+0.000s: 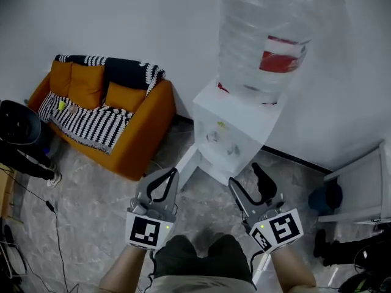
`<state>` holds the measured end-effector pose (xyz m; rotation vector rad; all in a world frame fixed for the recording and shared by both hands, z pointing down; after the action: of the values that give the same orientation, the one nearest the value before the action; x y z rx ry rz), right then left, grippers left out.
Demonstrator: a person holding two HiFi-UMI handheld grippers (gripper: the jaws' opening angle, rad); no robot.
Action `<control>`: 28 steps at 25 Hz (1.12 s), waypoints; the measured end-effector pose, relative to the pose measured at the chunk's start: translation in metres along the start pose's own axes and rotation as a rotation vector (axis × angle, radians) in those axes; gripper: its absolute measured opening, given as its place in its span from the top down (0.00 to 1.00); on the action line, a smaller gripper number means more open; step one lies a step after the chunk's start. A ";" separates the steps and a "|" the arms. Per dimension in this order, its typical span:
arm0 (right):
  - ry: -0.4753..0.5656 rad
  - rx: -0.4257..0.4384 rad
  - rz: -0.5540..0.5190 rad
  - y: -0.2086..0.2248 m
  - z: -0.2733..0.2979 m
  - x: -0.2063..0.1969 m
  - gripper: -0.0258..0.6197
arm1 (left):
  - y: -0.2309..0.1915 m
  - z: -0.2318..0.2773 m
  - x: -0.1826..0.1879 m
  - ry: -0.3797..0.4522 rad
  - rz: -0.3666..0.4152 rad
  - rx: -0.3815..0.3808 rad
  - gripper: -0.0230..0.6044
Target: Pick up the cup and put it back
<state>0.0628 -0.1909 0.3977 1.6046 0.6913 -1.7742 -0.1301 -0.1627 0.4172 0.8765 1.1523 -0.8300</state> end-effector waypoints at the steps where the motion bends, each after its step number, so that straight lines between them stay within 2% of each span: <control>1: 0.003 -0.001 -0.004 0.000 0.003 -0.016 0.54 | 0.001 0.003 -0.016 0.002 0.001 -0.001 0.96; 10: 0.005 0.018 -0.045 0.007 0.032 -0.186 0.55 | 0.022 0.040 -0.186 0.014 0.026 -0.064 0.96; 15: 0.012 0.061 -0.076 0.008 0.055 -0.276 0.55 | 0.031 0.071 -0.278 0.025 0.027 -0.086 0.96; 18: 0.017 0.078 -0.061 0.012 0.068 -0.328 0.55 | 0.043 0.090 -0.322 0.052 0.054 -0.126 0.96; 22: 0.022 0.086 -0.070 0.023 0.083 -0.390 0.55 | 0.053 0.114 -0.375 0.082 0.054 -0.147 0.96; 28: 0.010 0.091 -0.067 0.044 0.107 -0.469 0.55 | 0.061 0.146 -0.443 0.111 0.069 -0.187 0.96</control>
<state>0.0496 -0.2476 0.8772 1.6683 0.6856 -1.8715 -0.1084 -0.2249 0.8829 0.8107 1.2679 -0.6123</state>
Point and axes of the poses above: the fingertips, and each gripper's own axes: z forward along the fingers, y to its right, x out of its top, the point moved 4 cm from there along -z, backward along the fingers, and after that the axes turned 3 degrees about -x, right-handed, at the moved point
